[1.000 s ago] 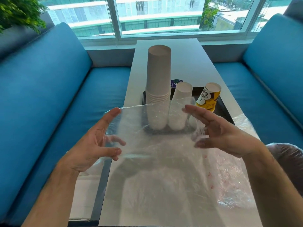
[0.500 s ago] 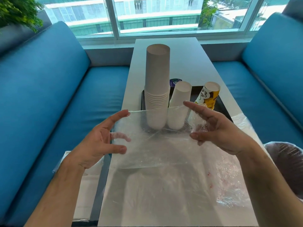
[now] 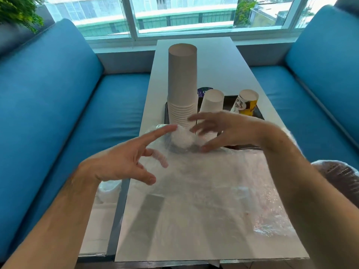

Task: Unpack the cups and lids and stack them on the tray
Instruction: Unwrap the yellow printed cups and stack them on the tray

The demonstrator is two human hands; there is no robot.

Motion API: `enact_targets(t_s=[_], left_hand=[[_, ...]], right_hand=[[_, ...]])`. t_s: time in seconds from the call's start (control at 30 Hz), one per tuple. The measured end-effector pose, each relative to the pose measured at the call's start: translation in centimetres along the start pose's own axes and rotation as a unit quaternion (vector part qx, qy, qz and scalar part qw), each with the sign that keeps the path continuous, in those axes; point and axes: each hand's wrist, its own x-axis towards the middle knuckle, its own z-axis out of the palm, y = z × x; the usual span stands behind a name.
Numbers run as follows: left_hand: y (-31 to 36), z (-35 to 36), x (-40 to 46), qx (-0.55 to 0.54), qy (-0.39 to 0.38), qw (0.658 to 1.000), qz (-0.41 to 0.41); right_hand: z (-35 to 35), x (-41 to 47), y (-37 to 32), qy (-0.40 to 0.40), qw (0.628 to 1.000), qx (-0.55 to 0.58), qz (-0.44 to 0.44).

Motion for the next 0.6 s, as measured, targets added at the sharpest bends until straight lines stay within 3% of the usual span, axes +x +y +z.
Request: enact_targets(t_s=[0.07, 0.17, 0.3, 0.43, 0.6], left_hand=[[0.8, -0.2, 0.4, 0.027, -0.014, 1.0, -0.008], [1.3, -0.5, 0.9, 0.034, 0.042, 0.998, 0.011], [0.3, 0.1, 2.1, -0.037, 0.145, 0.989, 0.022], [-0.8, 3.1, 5.4, -0.092, 0.185, 0.978, -0.013], [-1.9, 9.1, 11.5, -0.118, 0.221, 0.968, -0.023]], right_hand=[[0.9, 1.5, 0.6, -0.103, 0.994, 0.024, 0.04], [1.5, 1.6, 2.2, -0.138, 0.986, 0.085, 0.031], [1.5, -0.3, 4.3, -0.086, 0.969, 0.229, 0.04], [1.5, -4.0, 7.1, -0.012, 0.915, 0.396, 0.077], [1.7, -9.0, 11.7, 0.105, 0.89, 0.412, 0.161]])
